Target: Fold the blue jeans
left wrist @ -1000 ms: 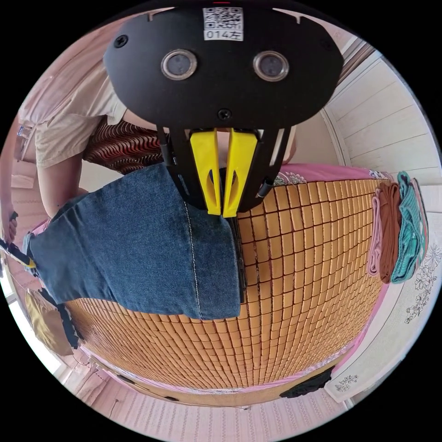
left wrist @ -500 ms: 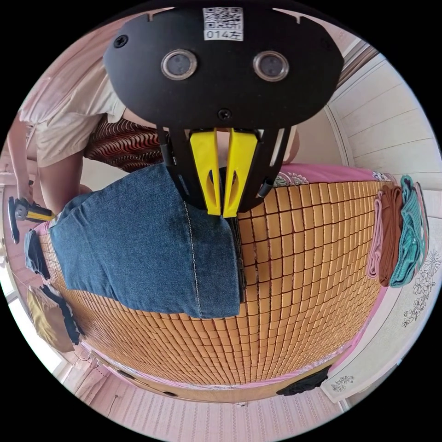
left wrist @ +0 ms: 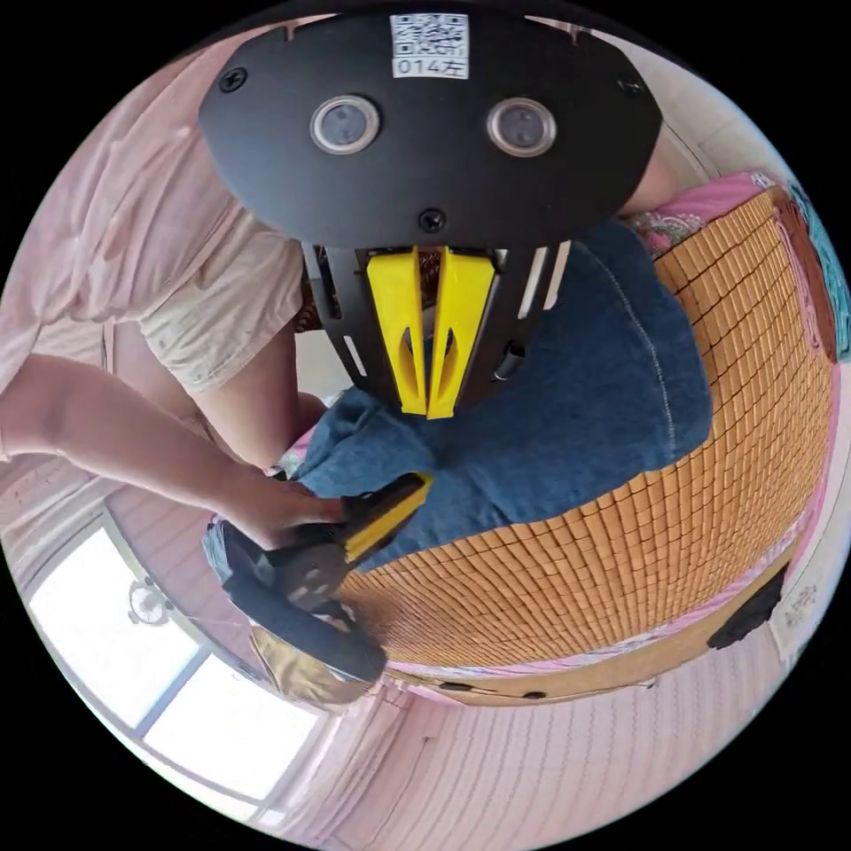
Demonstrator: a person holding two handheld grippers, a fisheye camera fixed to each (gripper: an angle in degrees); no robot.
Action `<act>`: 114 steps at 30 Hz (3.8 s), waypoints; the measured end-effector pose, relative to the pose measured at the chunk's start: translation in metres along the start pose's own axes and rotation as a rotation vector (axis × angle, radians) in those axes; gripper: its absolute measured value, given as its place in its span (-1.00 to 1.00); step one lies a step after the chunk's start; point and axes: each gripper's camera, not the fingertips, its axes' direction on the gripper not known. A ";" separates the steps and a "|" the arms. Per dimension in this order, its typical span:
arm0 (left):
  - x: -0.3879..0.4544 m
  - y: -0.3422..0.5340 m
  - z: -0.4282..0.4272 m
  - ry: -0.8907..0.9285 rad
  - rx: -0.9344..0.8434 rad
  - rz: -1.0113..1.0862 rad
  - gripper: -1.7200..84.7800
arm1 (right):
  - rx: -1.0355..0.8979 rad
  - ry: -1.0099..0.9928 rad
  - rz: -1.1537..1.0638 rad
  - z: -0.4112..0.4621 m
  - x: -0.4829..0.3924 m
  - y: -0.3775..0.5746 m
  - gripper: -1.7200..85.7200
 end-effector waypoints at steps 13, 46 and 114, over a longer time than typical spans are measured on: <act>0.046 0.048 0.143 -0.075 -0.192 0.175 -0.98 | -0.201 0.076 -0.053 -0.005 0.035 -0.077 -0.97; 0.054 0.058 0.227 0.219 -0.010 0.241 -0.73 | 0.460 -0.362 0.810 0.038 0.212 0.373 -0.74; -0.239 0.044 0.261 0.428 0.106 -0.534 -0.71 | 0.316 -0.243 0.408 0.032 0.156 0.370 -0.69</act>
